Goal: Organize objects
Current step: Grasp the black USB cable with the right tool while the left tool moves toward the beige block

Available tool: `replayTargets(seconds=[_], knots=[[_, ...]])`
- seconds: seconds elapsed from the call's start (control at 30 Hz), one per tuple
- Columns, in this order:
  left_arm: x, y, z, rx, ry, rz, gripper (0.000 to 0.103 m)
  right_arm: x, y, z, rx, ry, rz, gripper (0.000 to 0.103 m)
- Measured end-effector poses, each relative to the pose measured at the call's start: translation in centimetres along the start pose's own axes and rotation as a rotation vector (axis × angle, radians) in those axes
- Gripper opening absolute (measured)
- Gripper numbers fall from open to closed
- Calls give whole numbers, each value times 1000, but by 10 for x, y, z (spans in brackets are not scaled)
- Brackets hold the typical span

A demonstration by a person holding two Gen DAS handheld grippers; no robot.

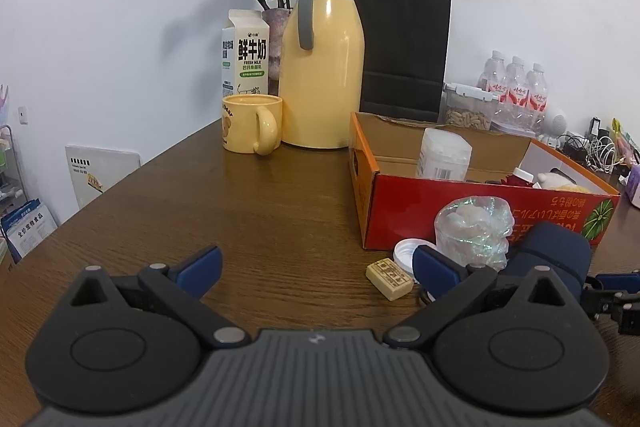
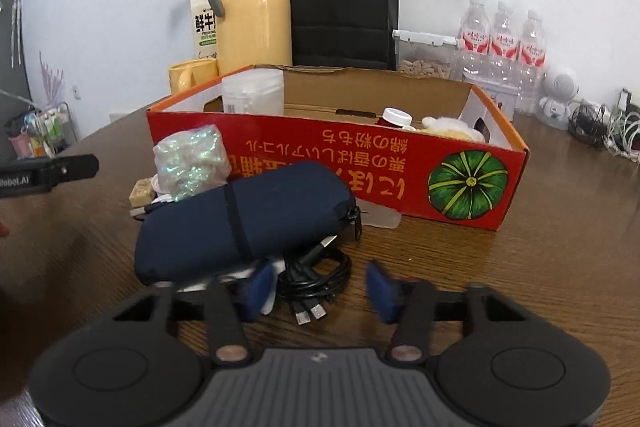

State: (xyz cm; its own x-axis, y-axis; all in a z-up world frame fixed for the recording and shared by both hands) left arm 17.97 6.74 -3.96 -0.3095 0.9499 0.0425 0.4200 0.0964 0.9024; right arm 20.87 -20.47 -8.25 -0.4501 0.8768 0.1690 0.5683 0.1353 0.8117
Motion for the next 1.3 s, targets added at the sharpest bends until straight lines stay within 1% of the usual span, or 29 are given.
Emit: replayTargets(seconds=[0.27, 0.67, 0.87, 1.0, 1.13, 1.3], knots=[[0, -1, 6, 35, -6, -2, 103, -3, 0, -3, -13, 12, 24, 35], [1, -2, 16, 93, 7, -11, 103, -9, -4, -17, -64, -44, 19, 33], [0, -2, 19, 113, 13, -7, 103, -25, -7, -30, -103, -91, 52, 33], [-4, -2, 22, 132, 11, 10, 103, -31, -8, -37, -135, -102, 70, 33], [-11, -1, 29, 151, 12, 24, 103, -28, -8, -38, -142, -90, 49, 33], [-27, 1, 41, 174, 1, 84, 103, -26, -8, -39, -148, -83, 39, 33]])
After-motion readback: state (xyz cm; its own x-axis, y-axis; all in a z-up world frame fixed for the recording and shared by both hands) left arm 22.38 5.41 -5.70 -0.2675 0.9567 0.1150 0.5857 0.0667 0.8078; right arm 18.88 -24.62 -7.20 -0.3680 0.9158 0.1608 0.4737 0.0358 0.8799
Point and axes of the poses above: each gripper's, at about its wrist camera, not at the fingertips, and z roughly the way its jaws point, x to its left, y to its top, the point moved 1 cm from there along z, roughly the way its jaws point, and after that the axes turned 13 degrees about y, right-handed, at the moved point
